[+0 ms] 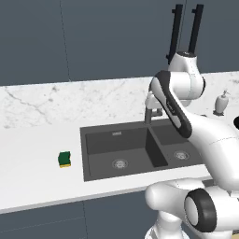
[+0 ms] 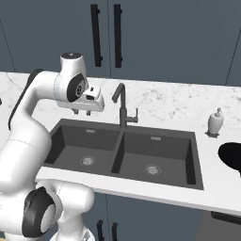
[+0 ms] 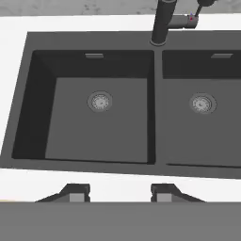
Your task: Pick the pan and sponge and place them into the sink. Then turn on the water.
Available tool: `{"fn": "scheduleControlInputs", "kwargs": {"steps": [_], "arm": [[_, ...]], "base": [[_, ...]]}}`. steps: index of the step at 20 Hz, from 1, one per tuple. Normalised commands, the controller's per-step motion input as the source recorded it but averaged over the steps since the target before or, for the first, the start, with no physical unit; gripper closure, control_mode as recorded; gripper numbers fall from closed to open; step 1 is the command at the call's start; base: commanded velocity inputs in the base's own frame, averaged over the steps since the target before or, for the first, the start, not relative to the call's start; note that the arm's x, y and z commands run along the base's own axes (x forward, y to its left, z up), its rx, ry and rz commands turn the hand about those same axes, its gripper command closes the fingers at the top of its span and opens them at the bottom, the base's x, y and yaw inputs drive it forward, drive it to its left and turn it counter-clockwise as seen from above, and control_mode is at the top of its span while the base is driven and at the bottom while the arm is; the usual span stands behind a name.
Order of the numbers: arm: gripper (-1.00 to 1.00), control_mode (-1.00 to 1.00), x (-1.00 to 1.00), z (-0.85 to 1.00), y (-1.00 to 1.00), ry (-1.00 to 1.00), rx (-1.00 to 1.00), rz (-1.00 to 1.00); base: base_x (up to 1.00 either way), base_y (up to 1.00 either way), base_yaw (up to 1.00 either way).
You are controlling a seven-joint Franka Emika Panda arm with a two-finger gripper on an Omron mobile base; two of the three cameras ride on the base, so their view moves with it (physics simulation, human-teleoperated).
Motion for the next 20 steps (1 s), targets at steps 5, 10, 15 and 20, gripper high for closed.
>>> {"fn": "scheduleControlInputs", "kwargs": {"steps": [5, 10, 15, 20], "arm": [[-1.0, -1.0, -0.43, -0.03, -0.01, 0.0, 0.0, 0.0], [-1.0, -1.0, -0.72, -0.23, -0.06, 0.0, 0.0, -0.01], [-1.0, -1.0, -0.45, -0.24, -0.1, 0.0, 0.0, 0.0], [-1.0, -1.0, -0.35, -0.18, -0.14, 0.0, 0.0, 0.0]], "base": [[0.0, 0.0, 0.0], [0.0, 0.0, 0.0], [0.0, 0.0, 0.0], [0.0, 0.0, 0.0]]}}
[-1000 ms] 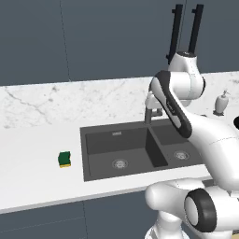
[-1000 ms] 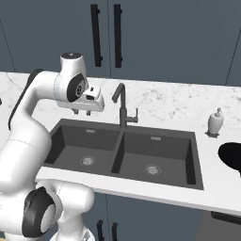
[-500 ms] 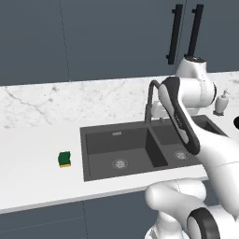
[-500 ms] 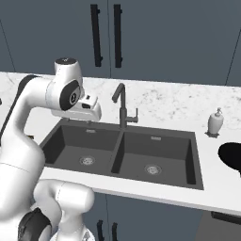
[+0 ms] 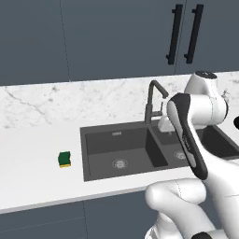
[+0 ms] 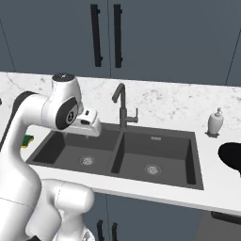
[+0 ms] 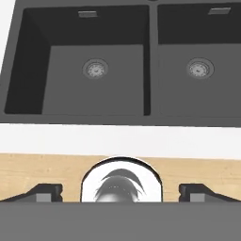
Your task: Pick the pan and sponge and place them into the sink. Then turn on the water.
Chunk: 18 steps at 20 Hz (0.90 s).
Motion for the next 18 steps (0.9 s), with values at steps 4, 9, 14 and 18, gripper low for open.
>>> {"fn": "scheduleControlInputs", "kwargs": {"steps": [4, 9, 14, 18], "arm": [[-1.0, -1.0, -0.29, -0.17, -0.03, 0.02, 0.0, 0.0], [-1.0, -1.0, -0.39, -0.23, 0.0, 0.07, 0.0, 0.0], [-1.0, -1.0, -0.61, -0.1, 0.0, 0.0, 0.0, 0.0], [-1.0, -1.0, -0.5, -0.16, -0.08, 0.0, 0.0, 0.0]], "base": [[0.0, 0.0, 0.0], [0.0, 0.0, 0.0], [0.0, 0.0, 0.0], [0.0, 0.0, 0.0]]}}
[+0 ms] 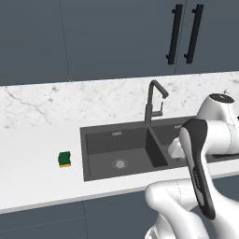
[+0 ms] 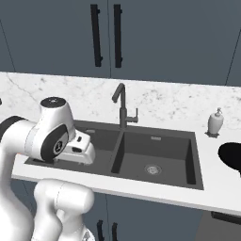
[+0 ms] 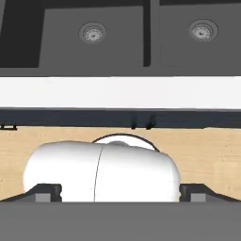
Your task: Pick the pan and sponge and place them into the sink. Then turn on the water.
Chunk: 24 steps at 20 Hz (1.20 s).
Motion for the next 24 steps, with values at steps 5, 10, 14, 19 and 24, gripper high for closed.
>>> {"fn": "scheduleControlInputs", "kwargs": {"steps": [5, 10, 14, 19, 24], "arm": [[-1.0, -1.0, -0.05, 0.0, -0.03, 0.0, 0.0, 0.0], [-1.0, -1.0, 0.48, 0.05, 0.0, 0.0, 0.0, 0.0], [-1.0, -1.0, 0.54, 0.01, 0.0, 0.01, 0.02, 0.0], [-1.0, -1.0, 0.19, 0.0, 0.0, 0.02, 0.0, 0.0], [-1.0, -1.0, -0.01, 0.0, 0.0, 0.0, 0.0, 0.0]], "base": [[0.0, 0.0, 0.0], [0.0, 0.0, 0.0], [0.0, 0.0, 0.0], [0.0, 0.0, 0.0], [0.0, 0.0, 0.0]]}}
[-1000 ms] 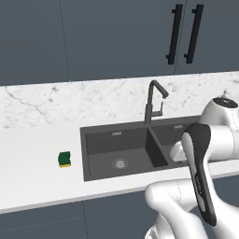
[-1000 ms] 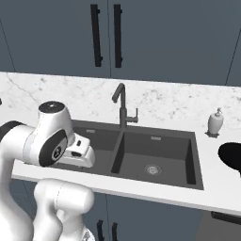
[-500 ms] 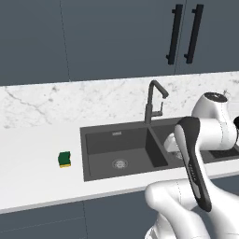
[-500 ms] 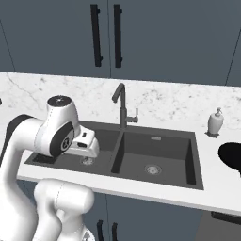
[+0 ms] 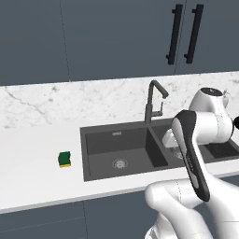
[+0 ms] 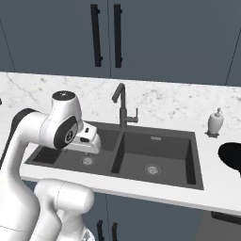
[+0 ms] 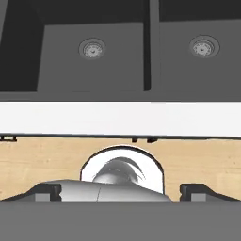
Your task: Pick the pan and sponge and place them into the sink. Then turn on the water.
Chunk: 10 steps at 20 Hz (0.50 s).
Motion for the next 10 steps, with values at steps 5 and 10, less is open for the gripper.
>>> {"fn": "scheduleControlInputs", "kwargs": {"steps": [5, 10], "arm": [[-1.0, -1.0, -0.39, -0.02, -0.03, 0.0, 0.0, 0.0], [-1.0, 1.0, -0.09, -0.01, 0.0, 0.0, 0.0, 0.0]], "base": [[0.0, 0.0, 0.0], [-0.41, -0.07, 0.0]]}}
